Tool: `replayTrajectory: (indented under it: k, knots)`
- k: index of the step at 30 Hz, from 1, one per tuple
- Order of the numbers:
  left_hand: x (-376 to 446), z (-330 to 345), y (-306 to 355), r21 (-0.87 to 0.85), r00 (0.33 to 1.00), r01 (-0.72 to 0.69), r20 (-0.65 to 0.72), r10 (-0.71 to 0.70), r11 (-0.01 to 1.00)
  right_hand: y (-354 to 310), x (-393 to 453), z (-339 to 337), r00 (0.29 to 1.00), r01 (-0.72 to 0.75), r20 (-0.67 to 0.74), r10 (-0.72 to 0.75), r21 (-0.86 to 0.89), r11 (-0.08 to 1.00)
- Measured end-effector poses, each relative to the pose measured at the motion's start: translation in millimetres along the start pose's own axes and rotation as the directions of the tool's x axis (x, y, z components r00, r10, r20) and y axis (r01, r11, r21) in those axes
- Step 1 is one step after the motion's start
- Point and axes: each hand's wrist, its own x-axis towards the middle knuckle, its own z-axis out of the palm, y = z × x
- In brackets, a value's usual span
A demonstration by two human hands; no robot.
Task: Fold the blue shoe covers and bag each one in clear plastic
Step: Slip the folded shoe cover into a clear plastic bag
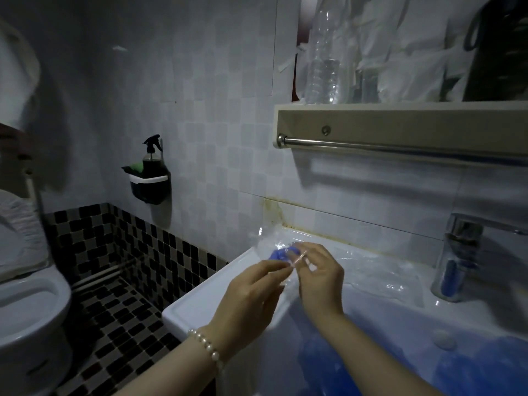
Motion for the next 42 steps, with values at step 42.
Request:
replayTrajectory:
  k: [42]
  knots:
    - [26,-11,-2,-0.659,0.168,0.671,0.583,-0.795,-0.341,-4,-18,6,0.965,0.140,0.244,-0.094,-0.180,0.974]
